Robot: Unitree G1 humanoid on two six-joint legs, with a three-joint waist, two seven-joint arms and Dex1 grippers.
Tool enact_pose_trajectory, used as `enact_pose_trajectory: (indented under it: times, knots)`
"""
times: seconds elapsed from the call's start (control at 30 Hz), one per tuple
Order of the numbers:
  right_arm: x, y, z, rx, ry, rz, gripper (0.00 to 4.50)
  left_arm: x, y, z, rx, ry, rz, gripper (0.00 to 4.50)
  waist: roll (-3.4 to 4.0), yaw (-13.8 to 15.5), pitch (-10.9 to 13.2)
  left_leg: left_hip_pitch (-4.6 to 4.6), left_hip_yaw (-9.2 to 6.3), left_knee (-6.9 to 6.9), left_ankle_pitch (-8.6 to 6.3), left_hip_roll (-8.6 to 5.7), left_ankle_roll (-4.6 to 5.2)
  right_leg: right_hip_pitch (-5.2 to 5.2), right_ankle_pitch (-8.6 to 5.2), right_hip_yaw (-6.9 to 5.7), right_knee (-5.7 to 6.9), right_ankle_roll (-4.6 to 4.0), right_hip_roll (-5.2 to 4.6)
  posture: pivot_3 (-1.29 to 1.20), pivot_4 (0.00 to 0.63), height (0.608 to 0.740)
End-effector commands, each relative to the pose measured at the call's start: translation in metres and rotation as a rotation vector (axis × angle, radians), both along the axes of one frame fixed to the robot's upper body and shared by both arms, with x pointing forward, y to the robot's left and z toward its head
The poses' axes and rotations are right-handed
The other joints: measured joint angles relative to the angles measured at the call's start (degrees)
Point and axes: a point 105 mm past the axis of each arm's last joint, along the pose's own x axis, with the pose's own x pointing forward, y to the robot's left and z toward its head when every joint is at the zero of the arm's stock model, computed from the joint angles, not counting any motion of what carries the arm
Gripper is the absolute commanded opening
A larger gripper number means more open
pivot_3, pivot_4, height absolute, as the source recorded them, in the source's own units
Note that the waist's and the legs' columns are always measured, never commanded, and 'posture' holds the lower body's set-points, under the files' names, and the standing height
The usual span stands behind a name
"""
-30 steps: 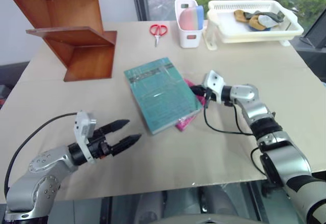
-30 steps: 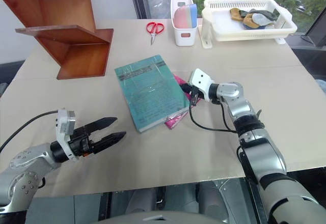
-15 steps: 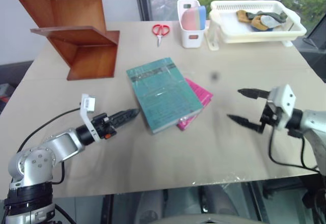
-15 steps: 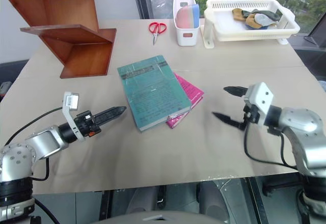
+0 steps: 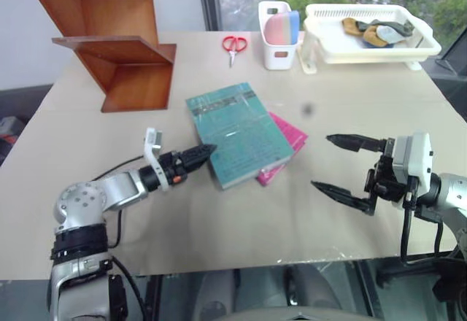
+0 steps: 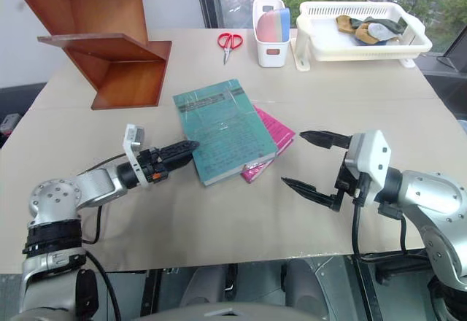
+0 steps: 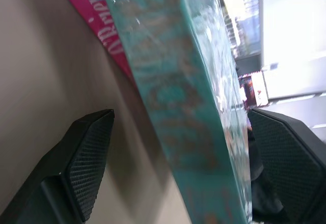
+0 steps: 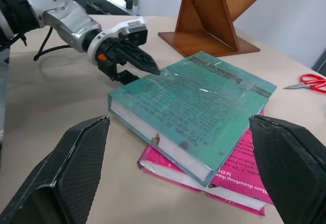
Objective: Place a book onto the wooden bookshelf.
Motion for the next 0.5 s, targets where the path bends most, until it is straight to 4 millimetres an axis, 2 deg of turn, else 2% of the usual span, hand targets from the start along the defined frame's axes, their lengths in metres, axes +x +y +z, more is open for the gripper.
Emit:
enact_pose_trajectory:
  times: [0.03, 0.13, 0.27, 0.33, 0.4, 0.5]
  knots:
    - [-0.003, 0.0, 0.002, 0.006, -0.045, 0.001, 4.49, 0.004, -0.001, 0.004, -0.028, 0.007, 0.01, 4.5, 0.0, -0.03, 0.0, -0.01, 0.0, 0.0, 0.0, 0.0, 0.0, 0.0, 0.0, 0.0, 0.0, 0.0, 0.0, 0.0, 0.15, 0.74]
    - [-0.004, -0.005, -0.004, -0.008, -0.05, -0.03, 4.49, 0.011, -0.006, 0.009, -0.096, 0.017, 0.016, 4.5, -0.01, -0.01, -0.01, 0.01, -0.01, 0.02, 0.0, -0.01, 0.0, 0.01, 0.0, 0.0, 0.03, 0.0, 0.0, 0.0, 0.15, 0.74]
    - [-0.004, -0.006, -0.006, -0.013, -0.054, -0.039, 4.49, 0.011, -0.004, 0.007, -0.114, 0.049, 0.016, 4.5, -0.02, -0.16, -0.01, 0.01, 0.0, 0.07, 0.0, -0.01, 0.0, 0.01, 0.01, 0.01, 0.04, 0.01, 0.0, 0.0, 0.15, 0.74]
    - [-0.004, -0.007, -0.008, -0.02, -0.053, -0.043, 4.5, 0.011, -0.003, 0.006, -0.127, 0.061, 0.024, 3.98, -0.02, -0.17, -0.01, 0.01, 0.0, 0.08, 0.0, -0.01, 0.0, 0.01, 0.0, 0.02, 0.07, 0.01, 0.01, 0.0, 0.15, 0.74]
    - [-0.004, -0.007, -0.009, -0.022, -0.051, -0.044, 4.5, 0.012, -0.003, 0.006, -0.145, 0.068, 0.027, 3.22, -0.03, -0.13, -0.01, 0.02, -0.02, 0.08, 0.0, -0.01, 0.0, 0.0, 0.0, 0.0, 0.09, 0.01, 0.01, 0.0, 0.15, 0.74]
    - [-0.003, -0.006, -0.009, -0.022, -0.05, -0.043, 4.5, 0.009, -0.003, 0.007, -0.153, 0.073, 0.022, 1.76, -0.05, -0.1, -0.02, 0.01, -0.02, 0.1, 0.0, -0.01, 0.0, 0.01, 0.0, 0.0, 0.09, 0.01, 0.0, 0.0, 0.15, 0.74]
